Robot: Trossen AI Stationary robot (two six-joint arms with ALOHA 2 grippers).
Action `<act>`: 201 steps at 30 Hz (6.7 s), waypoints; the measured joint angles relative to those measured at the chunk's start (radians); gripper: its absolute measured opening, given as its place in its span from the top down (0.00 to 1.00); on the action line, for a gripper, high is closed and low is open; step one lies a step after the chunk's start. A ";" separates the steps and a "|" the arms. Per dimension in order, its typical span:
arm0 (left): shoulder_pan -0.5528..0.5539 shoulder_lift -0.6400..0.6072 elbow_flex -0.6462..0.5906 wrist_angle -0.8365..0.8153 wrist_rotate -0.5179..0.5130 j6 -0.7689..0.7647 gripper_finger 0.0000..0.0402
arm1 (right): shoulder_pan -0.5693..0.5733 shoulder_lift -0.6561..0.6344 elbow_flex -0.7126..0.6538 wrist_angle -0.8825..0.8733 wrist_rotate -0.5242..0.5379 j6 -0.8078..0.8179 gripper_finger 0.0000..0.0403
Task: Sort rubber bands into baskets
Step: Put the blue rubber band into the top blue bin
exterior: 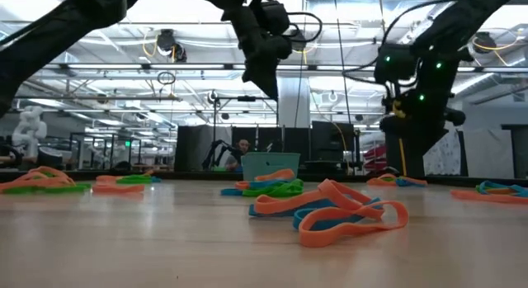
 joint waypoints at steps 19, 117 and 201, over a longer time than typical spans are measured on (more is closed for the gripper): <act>-0.090 -0.581 -0.783 0.534 -0.057 -0.059 0.81 | -0.065 0.194 0.000 0.242 -0.102 -0.075 0.62; -0.197 -0.642 -1.101 1.070 0.001 -0.054 0.81 | -0.057 -0.005 -0.035 0.080 -0.251 -0.105 0.62; -0.237 -0.367 -1.223 1.730 0.285 -0.569 0.48 | 0.348 -0.124 0.055 0.532 -0.434 -0.158 1.00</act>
